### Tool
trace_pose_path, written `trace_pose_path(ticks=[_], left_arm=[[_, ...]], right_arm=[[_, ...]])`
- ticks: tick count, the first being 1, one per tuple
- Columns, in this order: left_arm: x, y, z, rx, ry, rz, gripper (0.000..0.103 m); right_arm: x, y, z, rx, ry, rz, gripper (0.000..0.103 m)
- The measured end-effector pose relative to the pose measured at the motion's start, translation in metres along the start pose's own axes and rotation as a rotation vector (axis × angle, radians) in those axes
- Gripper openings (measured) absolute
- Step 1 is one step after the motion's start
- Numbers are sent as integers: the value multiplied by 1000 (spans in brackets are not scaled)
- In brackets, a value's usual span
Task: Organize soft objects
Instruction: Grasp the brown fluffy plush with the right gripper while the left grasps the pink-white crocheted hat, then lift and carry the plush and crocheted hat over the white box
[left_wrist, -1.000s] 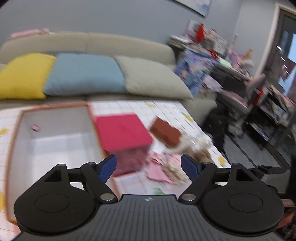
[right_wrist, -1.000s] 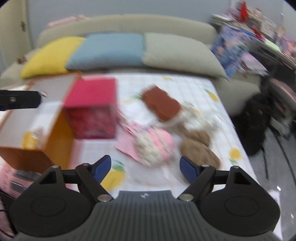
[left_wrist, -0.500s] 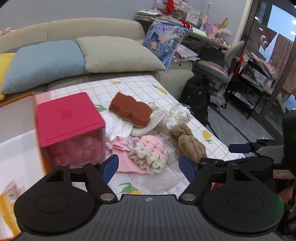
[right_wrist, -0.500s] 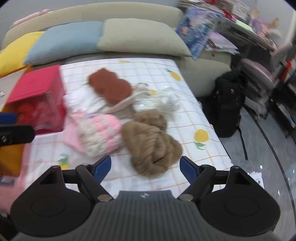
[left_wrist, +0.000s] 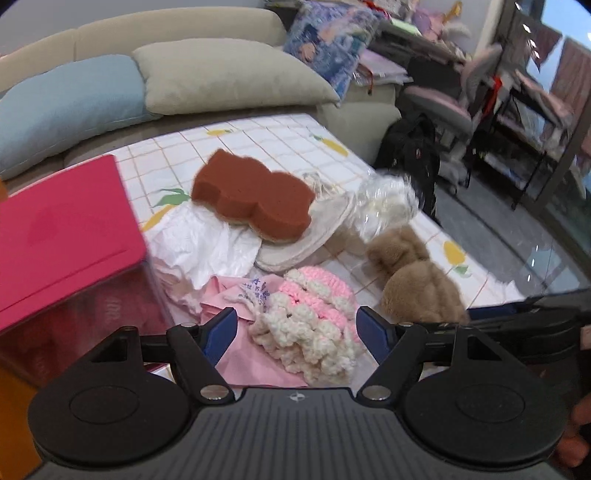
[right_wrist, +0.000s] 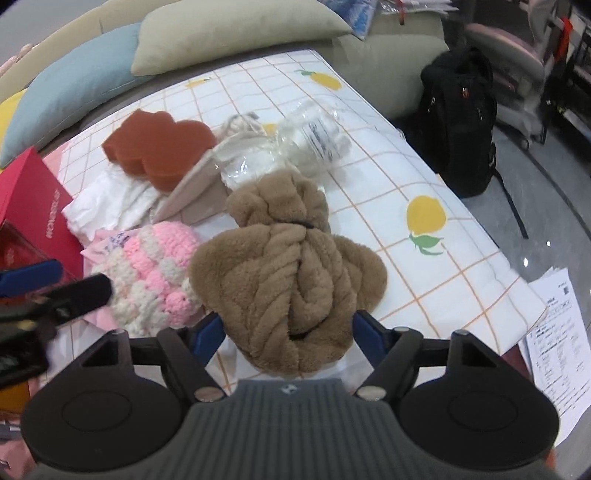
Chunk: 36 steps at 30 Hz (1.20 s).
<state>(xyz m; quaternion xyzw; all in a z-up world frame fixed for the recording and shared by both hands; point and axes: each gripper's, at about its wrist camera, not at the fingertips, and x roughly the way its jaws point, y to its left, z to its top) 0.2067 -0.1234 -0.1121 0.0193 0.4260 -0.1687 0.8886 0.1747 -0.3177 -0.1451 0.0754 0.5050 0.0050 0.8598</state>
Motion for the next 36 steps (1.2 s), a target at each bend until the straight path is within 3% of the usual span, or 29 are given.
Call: trace_pose_path(ticks=[2, 9, 15, 16, 17, 20, 24, 26, 29, 32, 36], left_arm=[[10, -1, -3, 19, 20, 5, 78], [24, -2, -10, 7, 32, 8, 78], [15, -19, -15, 79, -4, 19, 44], [11, -21, -16, 91, -16, 28, 31], [7, -23, -17, 102, -23, 37, 25], [-7, -23, -18, 92, -48, -6, 21], [-15, -23, -18, 49, -62, -51, 21], [-14, -17, -16, -11, -62, -95, 31], [-6, -7, -10, -119, -32, -152, 36], [4, 3, -4, -220, -6, -148, 51], [12, 2, -1, -244, 27, -51, 56]], right_arm=[[6, 3, 0, -2, 13, 0, 70], [14, 2, 1, 26, 28, 8, 57], [10, 0, 0, 35, 20, 30, 44], [8, 0, -1, 31, 20, 40, 43], [7, 1, -1, 27, 20, 48, 41], [2, 3, -3, 13, 24, 86, 38], [-2, 6, -6, -2, 27, 124, 37], [-1, 7, -6, -8, 32, 145, 37], [0, 6, -5, -4, 39, 168, 37], [2, 3, -5, 11, 45, 181, 37], [2, 6, -6, -5, 45, 175, 37]])
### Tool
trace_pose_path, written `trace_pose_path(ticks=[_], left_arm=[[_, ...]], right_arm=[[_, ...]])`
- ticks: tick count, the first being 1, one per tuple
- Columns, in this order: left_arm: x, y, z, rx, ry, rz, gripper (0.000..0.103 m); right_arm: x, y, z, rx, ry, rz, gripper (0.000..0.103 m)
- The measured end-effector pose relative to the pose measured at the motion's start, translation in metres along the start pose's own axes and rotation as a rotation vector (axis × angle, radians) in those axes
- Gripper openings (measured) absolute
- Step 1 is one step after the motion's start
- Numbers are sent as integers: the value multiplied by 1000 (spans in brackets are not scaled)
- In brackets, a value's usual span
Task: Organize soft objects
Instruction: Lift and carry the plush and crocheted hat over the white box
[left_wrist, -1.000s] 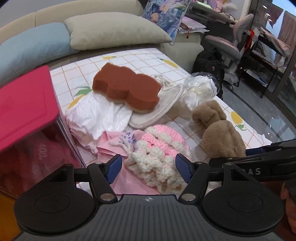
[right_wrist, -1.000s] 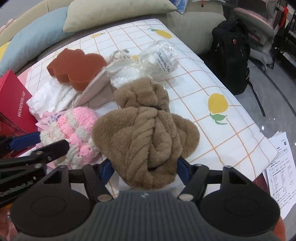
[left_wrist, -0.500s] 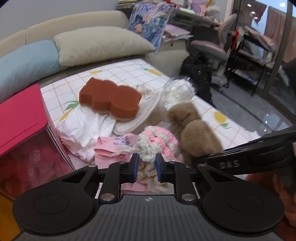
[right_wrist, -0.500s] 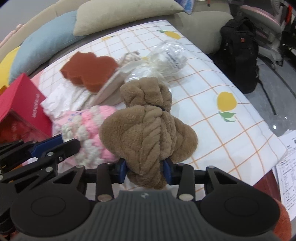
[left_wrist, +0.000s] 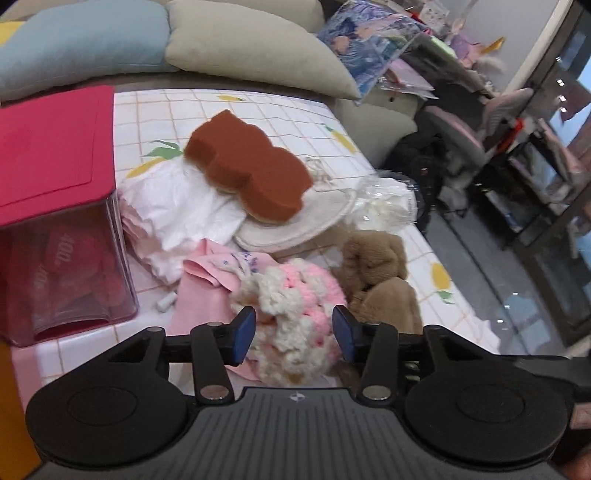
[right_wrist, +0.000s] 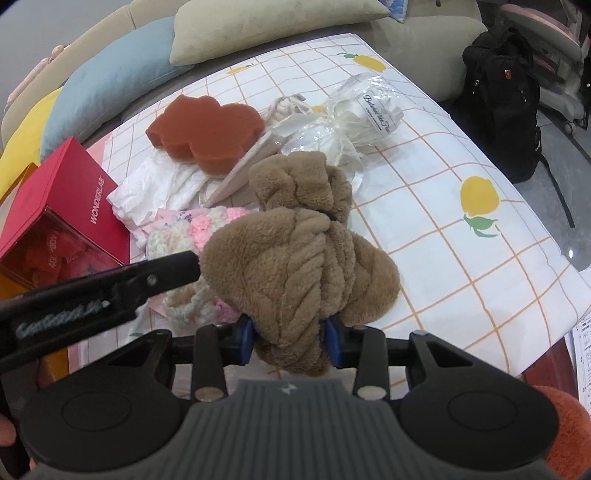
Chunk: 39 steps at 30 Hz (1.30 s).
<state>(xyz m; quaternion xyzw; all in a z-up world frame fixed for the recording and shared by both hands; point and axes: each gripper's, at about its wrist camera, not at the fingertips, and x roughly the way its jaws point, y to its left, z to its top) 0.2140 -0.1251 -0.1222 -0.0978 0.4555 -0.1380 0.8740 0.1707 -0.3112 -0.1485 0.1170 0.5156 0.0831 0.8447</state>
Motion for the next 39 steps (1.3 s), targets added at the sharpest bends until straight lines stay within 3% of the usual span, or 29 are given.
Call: trace_pose_path(ticks=[3, 6, 9, 10, 11, 20, 27, 39], left_arm=[[7, -4, -3, 12, 25, -9, 55], [15, -6, -5, -2, 31, -4, 48], [16, -9, -6, 3, 19, 11, 35], [15, -9, -5, 7, 16, 16, 23], [14, -9, -5, 9, 11, 20, 20], [-22, -16, -1, 55, -91, -13, 18], [-64, -22, 3, 112, -178, -9, 18], [-131, -10, 3, 144, -242, -7, 18]], right_arm=[[0, -2, 0, 8, 1, 6, 37], [1, 0, 0, -5, 2, 0, 37], [1, 0, 1, -9, 2, -2, 37], [1, 0, 1, -5, 2, 0, 37], [1, -1, 1, -2, 2, 2, 37], [-13, 0, 0, -7, -59, -44, 34], [-40, -2, -6, 12, -132, -22, 31], [-93, 39, -20, -82, -195, -45, 30]])
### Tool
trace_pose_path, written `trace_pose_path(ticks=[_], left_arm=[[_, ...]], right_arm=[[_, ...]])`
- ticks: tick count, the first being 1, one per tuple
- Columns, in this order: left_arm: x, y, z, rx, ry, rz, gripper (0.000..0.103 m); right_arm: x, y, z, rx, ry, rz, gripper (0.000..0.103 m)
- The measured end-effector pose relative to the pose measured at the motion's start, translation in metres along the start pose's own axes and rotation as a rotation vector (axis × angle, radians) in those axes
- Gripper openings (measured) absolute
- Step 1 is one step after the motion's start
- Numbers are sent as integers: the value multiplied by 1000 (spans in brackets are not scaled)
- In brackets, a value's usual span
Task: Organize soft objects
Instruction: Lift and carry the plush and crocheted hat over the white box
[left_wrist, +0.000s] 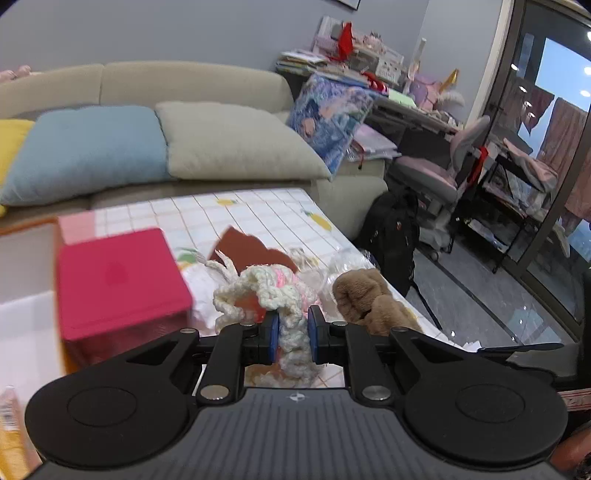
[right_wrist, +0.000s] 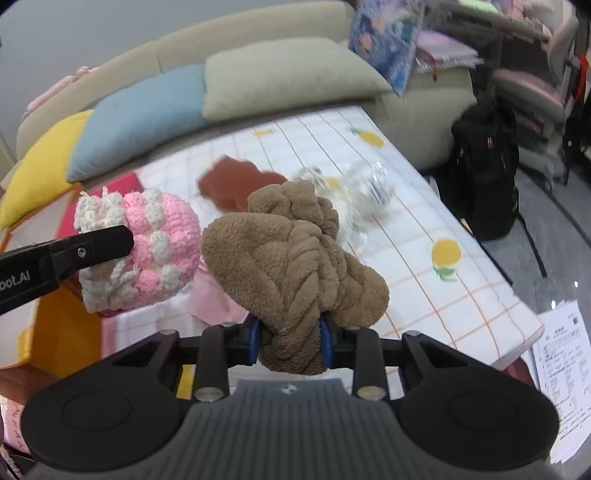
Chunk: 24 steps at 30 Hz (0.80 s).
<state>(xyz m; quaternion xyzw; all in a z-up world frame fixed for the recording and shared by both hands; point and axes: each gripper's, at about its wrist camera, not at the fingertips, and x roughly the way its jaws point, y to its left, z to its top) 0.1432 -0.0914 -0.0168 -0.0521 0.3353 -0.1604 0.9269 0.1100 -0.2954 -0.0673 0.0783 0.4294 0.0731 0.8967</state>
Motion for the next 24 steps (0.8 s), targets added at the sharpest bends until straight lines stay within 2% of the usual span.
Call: trace_pose_path(ticks=[6, 15, 19, 24], left_arm=[[-44, 23, 4, -30, -76, 37, 18], [-101, 65, -2, -32, -175, 211, 18], [-110, 84, -2, -24, -152, 308, 18], [-108, 111, -5, -38, -105, 368, 18]], right_arm=[[-39, 36, 9, -59, -83, 84, 30], [-56, 105, 18, -145, -110, 289, 30], [-53, 142, 24, -201, -76, 397, 30], [-35, 193, 30, -286, -9, 465, 30]])
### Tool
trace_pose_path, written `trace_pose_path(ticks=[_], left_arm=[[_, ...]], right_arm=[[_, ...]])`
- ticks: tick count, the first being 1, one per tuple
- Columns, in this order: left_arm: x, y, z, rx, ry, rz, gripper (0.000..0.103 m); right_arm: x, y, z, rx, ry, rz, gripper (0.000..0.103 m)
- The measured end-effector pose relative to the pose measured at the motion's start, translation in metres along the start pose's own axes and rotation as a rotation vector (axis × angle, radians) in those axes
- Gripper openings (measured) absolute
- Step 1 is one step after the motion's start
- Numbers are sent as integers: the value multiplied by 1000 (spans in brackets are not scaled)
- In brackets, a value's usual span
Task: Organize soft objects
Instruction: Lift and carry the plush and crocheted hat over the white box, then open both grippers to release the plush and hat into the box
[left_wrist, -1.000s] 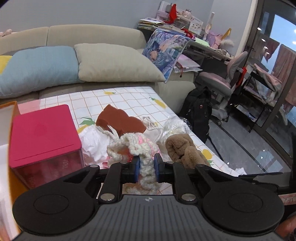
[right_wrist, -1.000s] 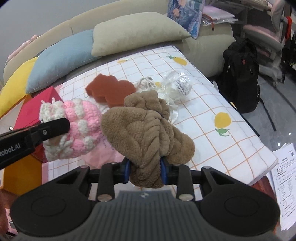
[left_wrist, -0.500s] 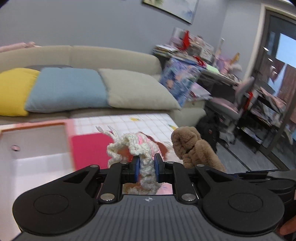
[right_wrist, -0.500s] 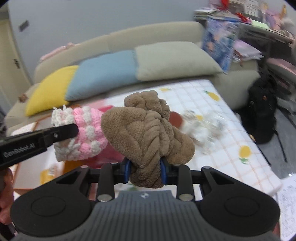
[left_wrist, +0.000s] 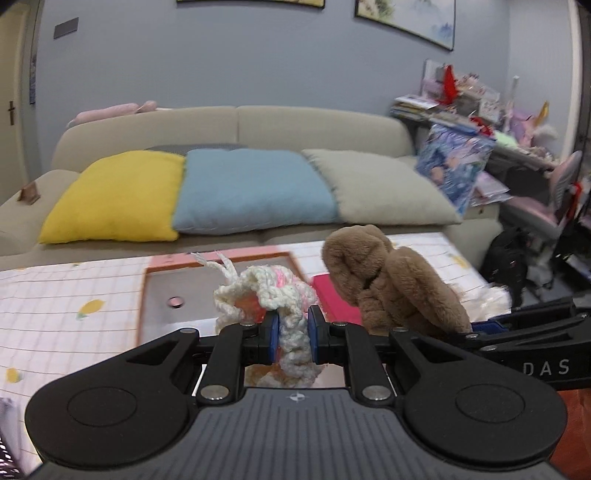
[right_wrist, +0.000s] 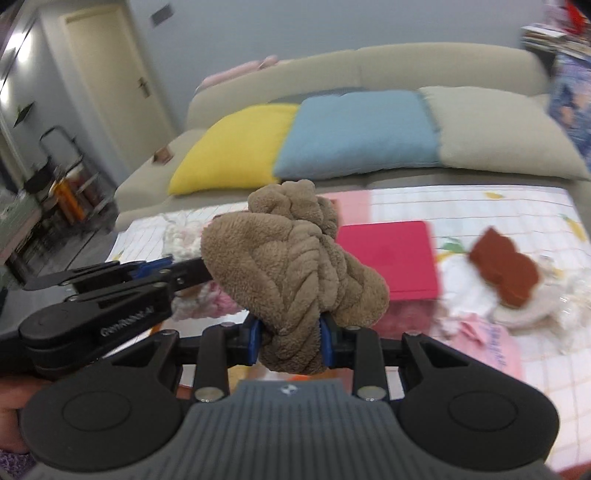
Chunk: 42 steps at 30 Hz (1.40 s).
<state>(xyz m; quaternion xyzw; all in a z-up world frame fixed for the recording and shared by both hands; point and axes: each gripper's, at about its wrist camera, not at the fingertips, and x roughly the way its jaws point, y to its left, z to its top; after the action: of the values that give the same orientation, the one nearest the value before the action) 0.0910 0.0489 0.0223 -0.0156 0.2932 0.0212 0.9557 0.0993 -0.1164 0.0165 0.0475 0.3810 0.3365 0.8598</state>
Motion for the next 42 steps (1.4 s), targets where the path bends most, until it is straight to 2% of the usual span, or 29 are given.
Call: trace_pose_path(ticks=[5, 12, 18, 26, 33, 37, 39, 41, 42], left_arm=[[22, 17, -8, 53, 69, 47, 18], [39, 37, -24, 127, 139, 88, 18], [61, 47, -26, 169, 204, 104, 18], [80, 44, -33, 286, 270, 152, 18], [92, 46, -42, 319, 338, 150, 19], [93, 47, -46, 320, 361, 158, 23], [89, 47, -46, 316, 358, 155, 31], [85, 47, -42, 314, 359, 165, 47], [82, 47, -42, 310, 359, 166, 51]], right_arm=[[44, 23, 8, -61, 87, 2, 30], [93, 46, 15, -181, 168, -46, 30], [122, 55, 19, -297, 224, -98, 30], [150, 60, 9, -417, 288, -172, 31], [166, 61, 3, -471, 353, -179, 38], [168, 60, 1, -481, 364, -174, 40], [167, 60, 2, -478, 357, -166, 50], [165, 58, 4, -472, 355, -159, 53], [165, 57, 5, -471, 357, -155, 54]])
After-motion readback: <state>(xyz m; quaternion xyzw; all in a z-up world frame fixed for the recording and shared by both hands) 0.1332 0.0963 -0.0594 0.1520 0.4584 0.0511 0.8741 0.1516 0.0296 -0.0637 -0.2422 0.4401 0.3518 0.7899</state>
